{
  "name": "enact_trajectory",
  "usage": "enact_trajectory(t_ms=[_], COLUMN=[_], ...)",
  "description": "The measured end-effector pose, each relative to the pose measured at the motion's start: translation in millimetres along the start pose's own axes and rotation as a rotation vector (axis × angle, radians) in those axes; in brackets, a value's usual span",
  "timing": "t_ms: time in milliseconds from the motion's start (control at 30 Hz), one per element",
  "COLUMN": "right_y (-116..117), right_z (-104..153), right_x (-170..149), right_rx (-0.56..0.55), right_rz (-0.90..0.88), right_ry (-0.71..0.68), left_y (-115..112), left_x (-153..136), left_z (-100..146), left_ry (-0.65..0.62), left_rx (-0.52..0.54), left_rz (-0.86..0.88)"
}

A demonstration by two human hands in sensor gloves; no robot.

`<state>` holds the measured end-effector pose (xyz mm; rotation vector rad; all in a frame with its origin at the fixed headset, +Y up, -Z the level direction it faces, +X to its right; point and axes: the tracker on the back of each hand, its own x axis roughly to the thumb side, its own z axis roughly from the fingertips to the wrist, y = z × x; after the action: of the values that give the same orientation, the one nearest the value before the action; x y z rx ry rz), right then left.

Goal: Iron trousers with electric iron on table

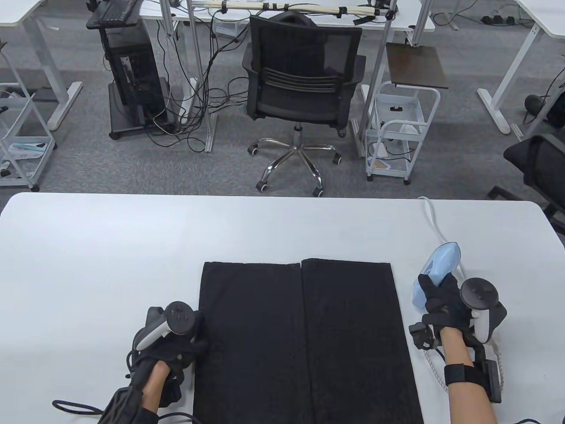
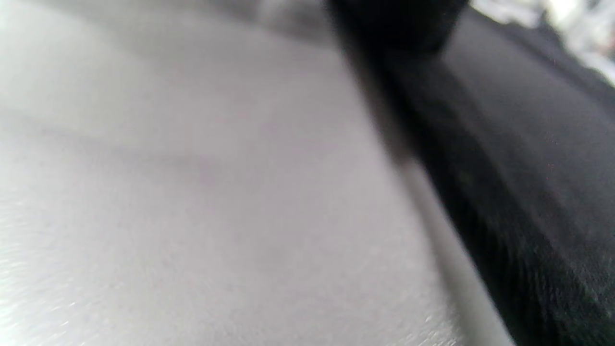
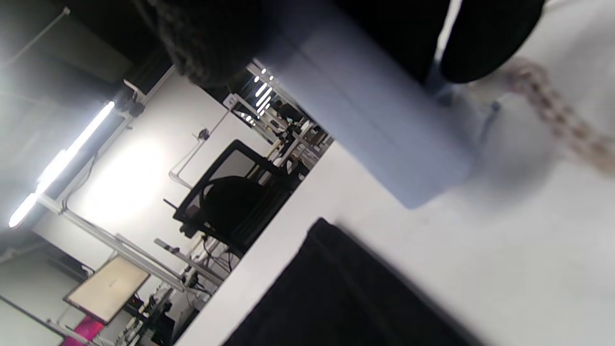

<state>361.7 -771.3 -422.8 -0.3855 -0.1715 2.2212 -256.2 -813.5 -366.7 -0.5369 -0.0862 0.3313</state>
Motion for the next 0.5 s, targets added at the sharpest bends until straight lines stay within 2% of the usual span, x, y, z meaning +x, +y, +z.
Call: enact_trajectory(t_ms=[133,333,500], right_y=[13.1,18.1,6.1], right_z=[15.0,21.8,26.0], right_x=[-0.2,-1.2,15.6], right_rx=[0.036,0.059,0.234], right_rz=[0.146,0.188,0.326], right_ry=[-0.016,0.016,0.134], left_y=[0.1,0.1,-0.1], left_x=[-0.1,-0.2,-0.3], left_z=[0.0,0.0,0.2], left_ry=[0.0,0.0,-0.001], left_rx=[0.0,0.0,0.005], left_rz=[0.0,0.003,0.004])
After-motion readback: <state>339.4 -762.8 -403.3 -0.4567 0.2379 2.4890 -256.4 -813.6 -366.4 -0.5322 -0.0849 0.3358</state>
